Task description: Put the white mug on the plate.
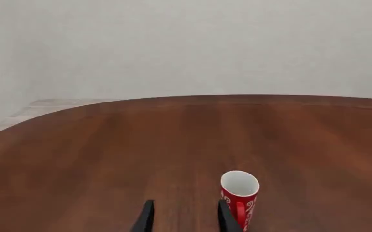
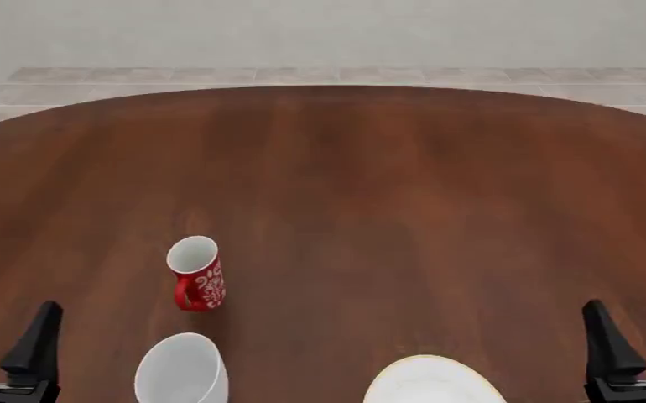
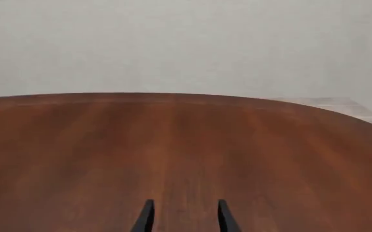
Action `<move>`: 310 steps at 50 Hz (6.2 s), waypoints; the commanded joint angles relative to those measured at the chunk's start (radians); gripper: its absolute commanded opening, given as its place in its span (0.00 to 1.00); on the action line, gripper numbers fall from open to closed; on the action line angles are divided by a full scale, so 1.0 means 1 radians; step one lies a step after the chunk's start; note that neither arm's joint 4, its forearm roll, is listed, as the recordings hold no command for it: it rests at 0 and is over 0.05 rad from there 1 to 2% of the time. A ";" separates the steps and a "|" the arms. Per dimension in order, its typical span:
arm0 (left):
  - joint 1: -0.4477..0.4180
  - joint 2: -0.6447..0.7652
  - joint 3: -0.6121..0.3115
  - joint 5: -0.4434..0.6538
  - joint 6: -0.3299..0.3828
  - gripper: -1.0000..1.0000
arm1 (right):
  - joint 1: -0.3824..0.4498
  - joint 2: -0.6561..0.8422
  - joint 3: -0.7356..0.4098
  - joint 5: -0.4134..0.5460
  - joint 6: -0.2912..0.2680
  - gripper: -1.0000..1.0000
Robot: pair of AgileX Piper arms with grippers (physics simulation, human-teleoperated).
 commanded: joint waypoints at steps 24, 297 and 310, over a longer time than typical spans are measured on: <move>-0.022 0.000 0.000 0.011 -0.007 1.00 | 0.003 -0.025 -0.003 0.020 0.007 1.00; -0.672 0.445 -0.362 0.889 -0.275 0.00 | 0.004 -0.005 0.000 -0.002 0.006 1.00; -0.769 0.488 -0.420 0.856 -0.237 0.00 | 0.004 -0.005 0.000 -0.001 0.006 1.00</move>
